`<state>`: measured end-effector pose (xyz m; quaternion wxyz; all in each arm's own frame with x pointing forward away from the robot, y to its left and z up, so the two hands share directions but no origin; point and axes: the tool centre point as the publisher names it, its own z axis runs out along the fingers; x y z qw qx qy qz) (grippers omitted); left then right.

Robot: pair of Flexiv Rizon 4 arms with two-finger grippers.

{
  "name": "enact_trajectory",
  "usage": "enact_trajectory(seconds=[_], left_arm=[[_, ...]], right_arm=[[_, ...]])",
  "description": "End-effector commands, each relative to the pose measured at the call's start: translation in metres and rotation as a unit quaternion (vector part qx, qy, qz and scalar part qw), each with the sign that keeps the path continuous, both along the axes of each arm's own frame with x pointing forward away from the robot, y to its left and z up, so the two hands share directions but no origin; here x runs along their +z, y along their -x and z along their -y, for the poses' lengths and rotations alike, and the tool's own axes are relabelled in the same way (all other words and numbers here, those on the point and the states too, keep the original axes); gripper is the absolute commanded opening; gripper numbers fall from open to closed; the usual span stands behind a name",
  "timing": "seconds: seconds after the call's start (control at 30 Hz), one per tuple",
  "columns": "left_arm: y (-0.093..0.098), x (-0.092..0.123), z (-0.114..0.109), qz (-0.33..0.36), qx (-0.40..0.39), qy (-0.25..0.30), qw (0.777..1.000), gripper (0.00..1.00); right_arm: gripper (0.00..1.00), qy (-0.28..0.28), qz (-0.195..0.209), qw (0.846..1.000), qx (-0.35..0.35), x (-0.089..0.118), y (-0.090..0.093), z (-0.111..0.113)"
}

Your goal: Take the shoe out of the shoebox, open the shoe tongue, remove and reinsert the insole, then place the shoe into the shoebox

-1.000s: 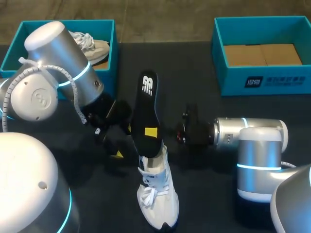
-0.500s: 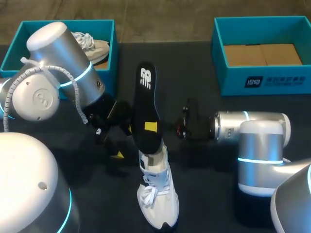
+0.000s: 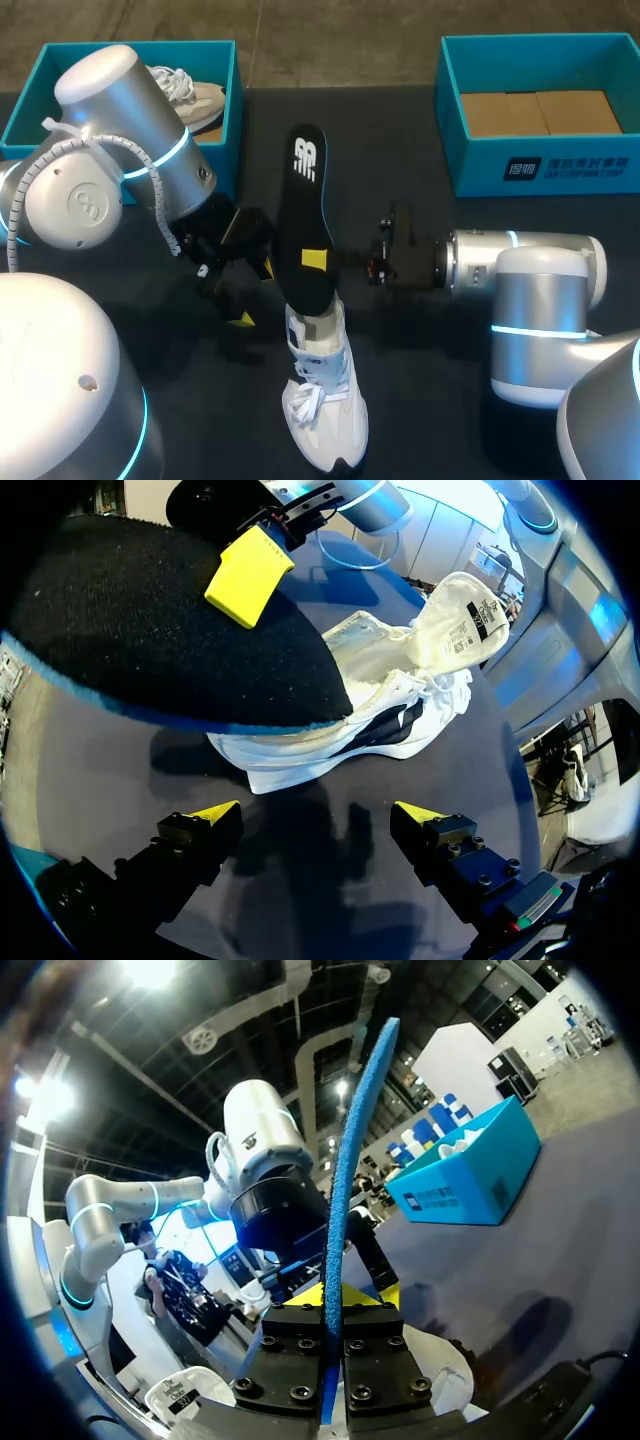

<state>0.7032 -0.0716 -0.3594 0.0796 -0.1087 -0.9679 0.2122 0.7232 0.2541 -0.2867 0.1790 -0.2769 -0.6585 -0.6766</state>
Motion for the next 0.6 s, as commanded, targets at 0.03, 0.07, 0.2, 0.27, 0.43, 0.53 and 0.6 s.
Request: enact_trajectory(seconds=[0.03,0.07,0.2,0.27,0.43,0.53,0.6], left_arm=[[0.0,-0.001,0.0,0.001,0.0,0.0,1.0,1.0],[0.0,-0.001,0.0,0.001,0.0,0.0,1.0,1.0],[0.0,-0.001,0.0,0.001,0.0,0.0,1.0,1.0],[0.0,-0.001,0.0,0.001,0.0,0.0,1.0,1.0],[0.0,-0.001,0.0,0.001,0.0,0.0,1.0,1.0],[0.0,-0.001,0.0,0.001,0.0,0.0,1.0,1.0],[0.0,-0.001,0.0,0.001,0.0,0.0,1.0,1.0]], right_arm=[[0.0,0.002,-0.001,1.0,-0.009,0.002,0.004,0.002],[0.0,0.002,-0.001,1.0,-0.009,0.002,0.004,0.002],[0.0,0.002,-0.001,1.0,-0.009,0.002,0.004,0.002],[0.0,0.002,-0.001,1.0,-0.009,0.002,0.004,0.002],[0.0,0.008,0.0,1.0,-0.016,-0.006,-0.002,0.002],[0.0,0.01,-0.004,1.0,-0.021,-0.012,-0.005,0.003],[0.0,0.008,-0.007,1.0,-0.024,-0.016,-0.005,0.004]])
